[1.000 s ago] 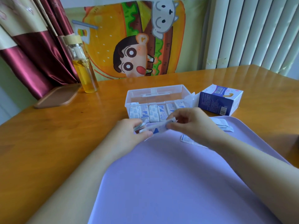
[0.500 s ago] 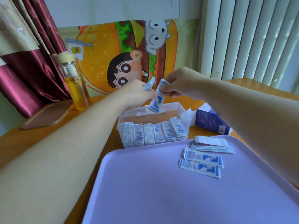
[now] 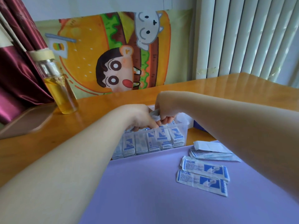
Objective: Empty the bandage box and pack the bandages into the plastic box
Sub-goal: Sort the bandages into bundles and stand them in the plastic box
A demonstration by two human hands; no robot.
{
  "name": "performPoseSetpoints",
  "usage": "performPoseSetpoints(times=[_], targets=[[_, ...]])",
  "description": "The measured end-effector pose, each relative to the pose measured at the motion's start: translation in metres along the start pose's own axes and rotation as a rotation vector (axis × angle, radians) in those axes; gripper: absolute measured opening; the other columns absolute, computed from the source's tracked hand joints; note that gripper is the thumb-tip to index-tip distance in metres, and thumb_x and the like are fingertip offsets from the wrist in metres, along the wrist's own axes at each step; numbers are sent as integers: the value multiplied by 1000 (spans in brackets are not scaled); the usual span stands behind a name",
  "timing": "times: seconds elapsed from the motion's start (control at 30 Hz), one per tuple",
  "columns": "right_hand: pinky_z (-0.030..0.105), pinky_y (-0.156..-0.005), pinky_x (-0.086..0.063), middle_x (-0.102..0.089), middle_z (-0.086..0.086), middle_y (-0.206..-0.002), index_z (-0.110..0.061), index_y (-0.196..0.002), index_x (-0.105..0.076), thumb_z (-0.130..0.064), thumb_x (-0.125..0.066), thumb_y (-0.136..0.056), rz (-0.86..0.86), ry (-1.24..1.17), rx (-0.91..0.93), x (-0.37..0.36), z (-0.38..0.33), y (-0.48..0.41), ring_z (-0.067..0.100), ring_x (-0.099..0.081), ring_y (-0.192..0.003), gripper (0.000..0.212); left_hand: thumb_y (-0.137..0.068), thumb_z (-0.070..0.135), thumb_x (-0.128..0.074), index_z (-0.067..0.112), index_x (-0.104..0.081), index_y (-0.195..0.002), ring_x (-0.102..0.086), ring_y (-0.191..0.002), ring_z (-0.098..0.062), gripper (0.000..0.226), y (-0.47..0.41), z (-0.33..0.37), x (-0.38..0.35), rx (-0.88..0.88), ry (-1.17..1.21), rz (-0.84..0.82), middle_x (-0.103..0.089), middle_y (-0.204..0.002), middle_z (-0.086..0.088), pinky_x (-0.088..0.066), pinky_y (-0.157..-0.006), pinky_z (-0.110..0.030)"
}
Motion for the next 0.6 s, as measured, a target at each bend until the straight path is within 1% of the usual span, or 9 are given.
performPoseSetpoints(times=[0.13,0.23,0.27,0.3,0.37,0.43,0.5,0.57,0.6], targets=[[17,-58,-43,-55,3,-68,-5,-96,-59,-3,-47,-93,-31,86,-5,-6,-4,-2,10,-49,-52,12,-77,34,-72,16,-66,-106,-51,-80,-23,35,-10,-6,-6,9,-67,-23,-65,-99,-12,-45,-74,-37],[21,-71,-48,-68,6,-93,-4,-114,-62,-10,-54,-93,18,249,32,-10,-5,1,15,-65,-76,24,-82,42,-66,20,-60,-119,-54,-99,-22,44,-10,-4,-9,13,-167,-28,-61,-114,-3,-43,-85,-32],[20,-69,-47,-68,4,-95,-5,-116,-62,-12,-56,-92,52,323,50,-11,-5,4,15,-65,-82,26,-84,45,-63,21,-57,-125,-53,-104,-22,48,-9,-3,-10,16,-205,-22,-59,-119,0,-42,-89,-32],[17,-63,-44,-66,2,-88,-5,-114,-62,-14,-56,-92,85,400,73,-12,-6,6,14,-62,-77,24,-85,48,-61,22,-55,-128,-52,-108,-22,50,-9,-2,-10,19,-236,-21,-58,-123,1,-41,-92,-33],[17,-54,-34,-50,-2,-69,-7,-109,-63,-16,-57,-91,149,515,119,-14,-7,6,12,-46,-61,21,-83,50,-63,24,-56,-127,-51,-110,-23,51,-7,-2,-9,22,-283,-31,-57,-125,1,-41,-94,-34],[22,-58,-37,-45,-1,-68,-7,-112,-62,-19,-60,-90,176,553,131,-15,-7,5,16,-45,-65,25,-77,49,-69,26,-61,-120,-53,-104,-22,49,-6,-1,-6,37,-319,-46,-59,-118,2,-43,-88,-34],[24,-68,-42,-58,1,-85,-9,-119,-60,-25,-63,-88,206,526,144,-14,-6,8,21,-55,-81,35,-73,47,-72,24,-63,-111,-57,-99,-23,46,-5,-1,-3,57,-333,-35,-62,-110,-2,-47,-84,-35],[26,-78,-44,-63,3,-110,-11,-122,-60,-29,-64,-87,258,494,156,-11,-4,14,23,-59,-101,40,-71,45,-73,21,-67,-107,-59,-103,-27,44,-5,-2,-1,63,-324,-32,-65,-111,-5,-47,-88,-38],[27,-80,-44,-63,5,-115,-11,-120,-61,-28,-64,-87,288,441,161,-8,-3,19,24,-58,-105,37,-69,45,-74,21,-69,-104,-59,-107,-28,42,-5,-3,-1,61,-306,-39,-66,-114,-6,-47,-92,-40]])
Point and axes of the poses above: each hand's wrist, its own y-axis away from the middle knuckle, its own x-axis out of the back of the hand, z = x × y, the point moved 1 cm from there along -y, towards the middle knuckle
